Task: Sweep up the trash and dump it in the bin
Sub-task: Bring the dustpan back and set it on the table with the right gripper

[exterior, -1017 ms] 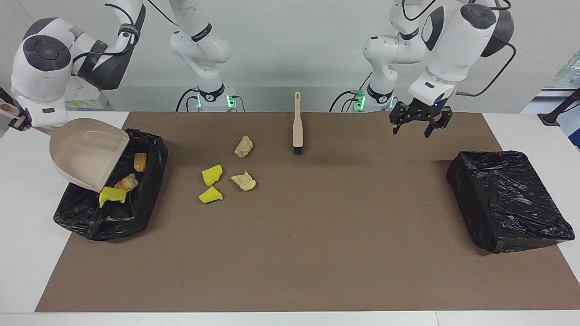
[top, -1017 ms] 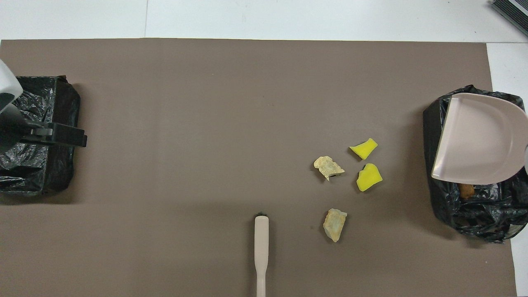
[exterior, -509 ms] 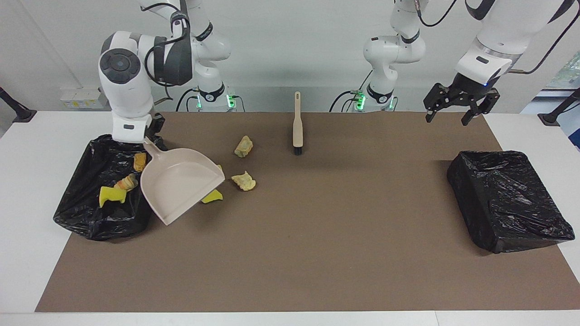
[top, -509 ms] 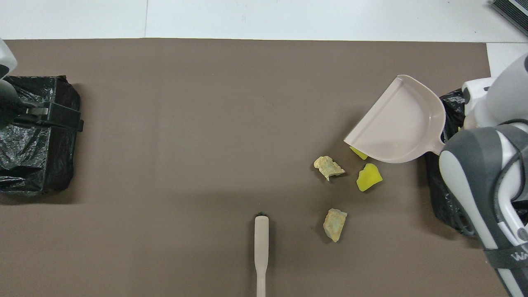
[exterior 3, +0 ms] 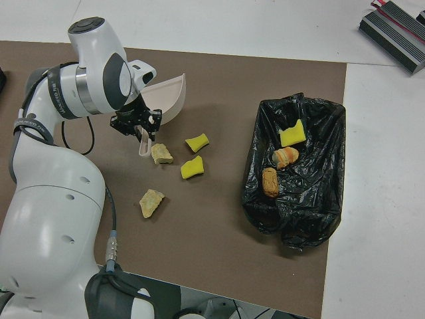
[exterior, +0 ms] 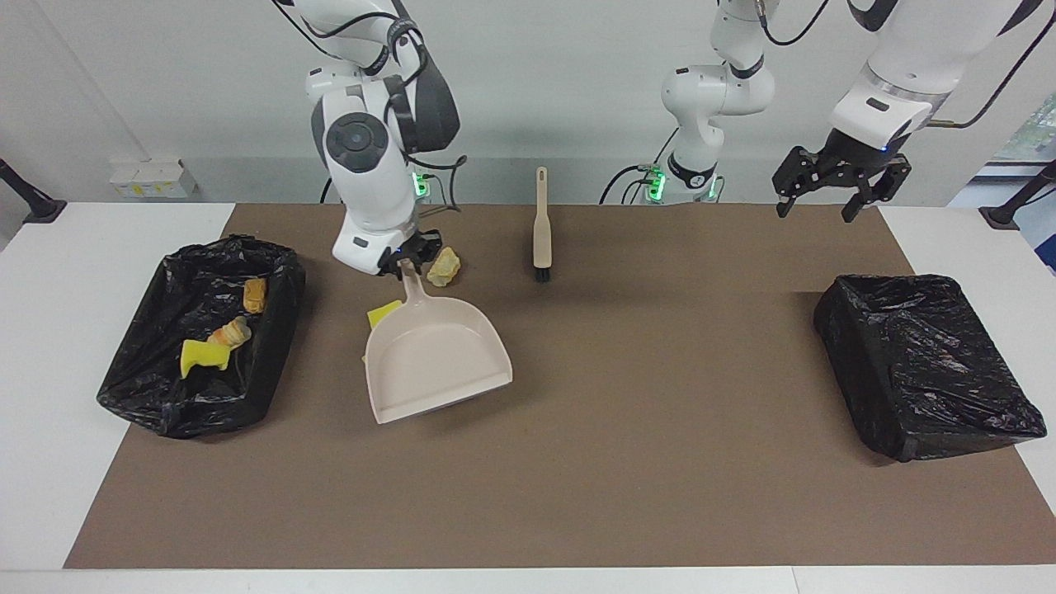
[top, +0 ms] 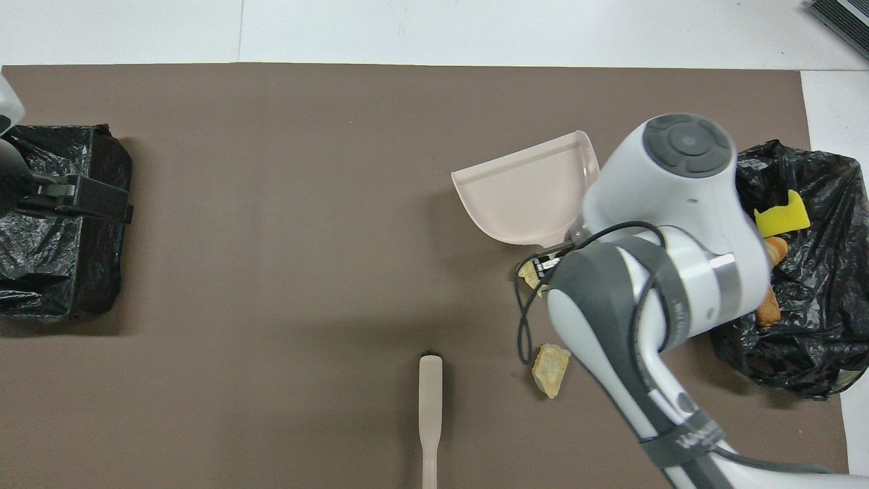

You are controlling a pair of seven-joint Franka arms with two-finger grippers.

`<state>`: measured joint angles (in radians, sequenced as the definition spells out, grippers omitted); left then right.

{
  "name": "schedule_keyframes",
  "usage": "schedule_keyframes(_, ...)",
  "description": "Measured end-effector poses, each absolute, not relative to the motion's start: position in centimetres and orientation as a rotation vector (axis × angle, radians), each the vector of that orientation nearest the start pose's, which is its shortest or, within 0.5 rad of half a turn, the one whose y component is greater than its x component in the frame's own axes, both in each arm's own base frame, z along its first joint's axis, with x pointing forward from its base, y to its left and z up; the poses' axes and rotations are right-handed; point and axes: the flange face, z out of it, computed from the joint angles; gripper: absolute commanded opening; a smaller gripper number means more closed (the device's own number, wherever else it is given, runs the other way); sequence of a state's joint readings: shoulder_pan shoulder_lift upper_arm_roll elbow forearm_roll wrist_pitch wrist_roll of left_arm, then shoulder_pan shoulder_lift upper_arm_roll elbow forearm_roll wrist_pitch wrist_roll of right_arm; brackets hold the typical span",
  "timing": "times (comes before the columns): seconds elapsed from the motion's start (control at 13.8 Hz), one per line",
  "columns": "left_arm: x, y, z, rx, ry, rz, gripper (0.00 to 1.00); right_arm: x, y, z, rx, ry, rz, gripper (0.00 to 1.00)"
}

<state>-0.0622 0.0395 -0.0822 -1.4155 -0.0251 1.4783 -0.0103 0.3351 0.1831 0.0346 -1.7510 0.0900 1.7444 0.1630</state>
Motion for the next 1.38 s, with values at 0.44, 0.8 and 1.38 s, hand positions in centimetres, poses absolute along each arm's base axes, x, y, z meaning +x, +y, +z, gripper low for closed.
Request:
schedule_keyframes(0.44,53.8,-7.4,69.0,-3.163,0.196,-0.101,1.00,53.1,34.1,38.9,-3.044,0.010,0.297,0.00)
schedule_keyframes(0.8,53.5,-7.4,69.3,-3.162,0.197,-0.109,1.00,53.9,39.6,35.7,-3.048,0.098,0.295,0.00)
schedule_keyframes(1.38,53.5,-7.3,69.3,-3.163,0.194,-0.109,1.00,55.4,38.7,36.6,-3.005,0.051,0.263,1.00)
